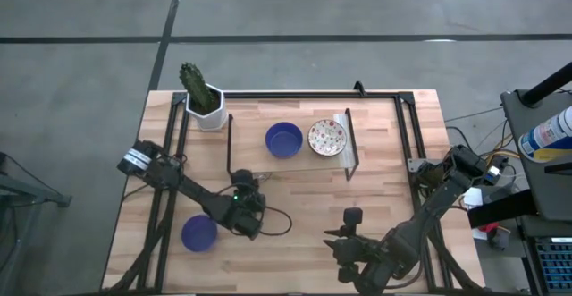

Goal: Pick & Place Mini bowls
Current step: Stack the red and white bowl on the stacked red and white bowl on the shelf

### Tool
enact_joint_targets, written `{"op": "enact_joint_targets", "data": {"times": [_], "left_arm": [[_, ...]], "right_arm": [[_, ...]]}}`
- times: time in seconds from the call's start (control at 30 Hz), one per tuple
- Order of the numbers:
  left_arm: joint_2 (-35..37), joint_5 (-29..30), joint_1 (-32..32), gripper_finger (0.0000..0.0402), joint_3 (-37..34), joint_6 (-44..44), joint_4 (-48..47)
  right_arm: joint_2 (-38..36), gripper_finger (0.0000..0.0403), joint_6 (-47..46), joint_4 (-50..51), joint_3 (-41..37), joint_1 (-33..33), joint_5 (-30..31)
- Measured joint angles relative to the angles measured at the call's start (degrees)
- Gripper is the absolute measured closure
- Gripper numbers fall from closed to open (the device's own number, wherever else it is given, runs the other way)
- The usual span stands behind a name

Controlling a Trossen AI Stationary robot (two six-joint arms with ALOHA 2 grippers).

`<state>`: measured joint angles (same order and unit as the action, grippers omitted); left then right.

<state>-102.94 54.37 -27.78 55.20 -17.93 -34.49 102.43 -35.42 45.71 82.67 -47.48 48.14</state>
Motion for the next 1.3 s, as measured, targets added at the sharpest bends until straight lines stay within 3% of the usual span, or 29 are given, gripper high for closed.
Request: {"op": "enact_joint_targets", "data": {"times": [0.23, 0.57, 0.8, 1.3], "left_arm": [[0.0, -1.6, 0.4, 0.0311, 0.0, -0.4, -0.1], [0.1, -2.9, 0.4, 0.0395, 0.4, 0.2, -0.1], [0.1, -4.9, 0.4, 0.0398, 1.7, 1.6, -0.2], [0.1, -15.0, -1.8, 0.0401, 8.9, 5.1, -0.8]], "right_arm": [[0.0, 0.0298, 0.0, -0.3, 0.0, 0.0, 0.0], [0.0, 0.0298, -0.2, -0.3, 0.0, 0.0, 0.0], [0.0, 0.0298, -0.1, -0.3, 0.0, 0.0, -0.1], [0.0, 0.0298, 2.8, -1.6, 0.0, 0.0, -3.8]]}}
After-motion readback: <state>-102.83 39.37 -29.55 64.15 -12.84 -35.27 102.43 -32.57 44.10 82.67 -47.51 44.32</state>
